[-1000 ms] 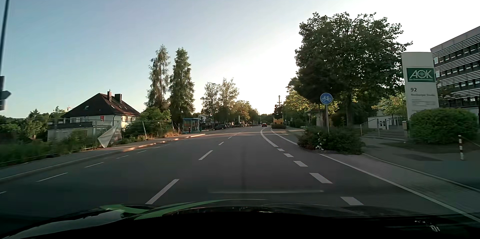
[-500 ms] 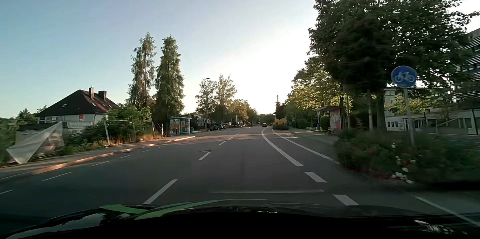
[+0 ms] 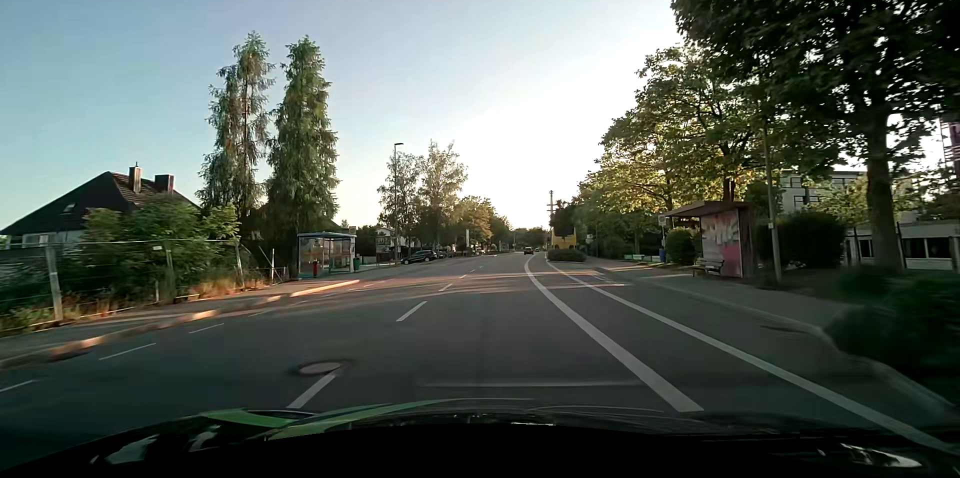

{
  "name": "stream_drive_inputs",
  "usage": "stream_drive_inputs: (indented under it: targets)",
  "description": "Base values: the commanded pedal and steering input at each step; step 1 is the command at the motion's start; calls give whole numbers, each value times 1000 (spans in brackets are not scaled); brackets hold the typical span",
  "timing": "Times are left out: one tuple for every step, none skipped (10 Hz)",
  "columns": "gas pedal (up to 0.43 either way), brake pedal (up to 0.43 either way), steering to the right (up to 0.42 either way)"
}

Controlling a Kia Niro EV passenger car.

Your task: Follow the waypoints while adhering to traffic rules and regulations

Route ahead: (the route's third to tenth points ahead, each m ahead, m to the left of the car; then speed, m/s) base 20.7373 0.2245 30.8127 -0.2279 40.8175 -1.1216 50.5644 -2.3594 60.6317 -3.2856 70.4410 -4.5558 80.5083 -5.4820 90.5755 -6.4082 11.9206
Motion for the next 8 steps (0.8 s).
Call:
stream_drive_inputs:
  targets:
    - [118, 0, 9]
    - [118, 0, 9]
    - [118, 0, 10]
    - [118, 0, 11]
    - [118, 0, 12]
    - [130, 0, 12]
    - [130, 0, 12]
    - [130, 0, 12]
